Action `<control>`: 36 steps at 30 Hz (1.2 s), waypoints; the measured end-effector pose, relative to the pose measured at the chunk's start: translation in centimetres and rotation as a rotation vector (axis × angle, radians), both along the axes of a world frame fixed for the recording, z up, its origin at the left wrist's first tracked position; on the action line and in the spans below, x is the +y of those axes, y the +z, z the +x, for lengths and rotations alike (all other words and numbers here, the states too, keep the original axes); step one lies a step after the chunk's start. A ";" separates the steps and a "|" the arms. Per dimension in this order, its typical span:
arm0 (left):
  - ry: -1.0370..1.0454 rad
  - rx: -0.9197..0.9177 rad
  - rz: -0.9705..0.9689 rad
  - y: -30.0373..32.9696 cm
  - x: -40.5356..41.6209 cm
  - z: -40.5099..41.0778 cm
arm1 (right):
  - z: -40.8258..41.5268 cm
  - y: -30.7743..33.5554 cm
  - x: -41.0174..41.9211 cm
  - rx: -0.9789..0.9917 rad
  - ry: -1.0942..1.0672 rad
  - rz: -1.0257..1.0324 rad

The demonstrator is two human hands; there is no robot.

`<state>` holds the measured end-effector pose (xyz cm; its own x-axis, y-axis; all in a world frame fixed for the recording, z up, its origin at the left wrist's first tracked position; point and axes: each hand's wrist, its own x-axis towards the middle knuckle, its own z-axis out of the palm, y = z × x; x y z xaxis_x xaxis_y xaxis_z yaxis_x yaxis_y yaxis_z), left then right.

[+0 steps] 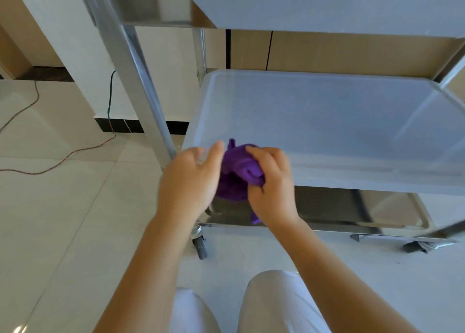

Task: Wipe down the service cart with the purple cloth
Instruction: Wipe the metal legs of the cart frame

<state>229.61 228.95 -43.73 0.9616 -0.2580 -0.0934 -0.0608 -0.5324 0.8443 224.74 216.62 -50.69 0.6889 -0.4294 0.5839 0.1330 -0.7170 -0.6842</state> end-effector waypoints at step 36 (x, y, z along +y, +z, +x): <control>-0.140 -0.582 0.394 -8.5 -8.9 0.0 | -3.0 -4.6 -9.6 0.019 -0.318 -0.652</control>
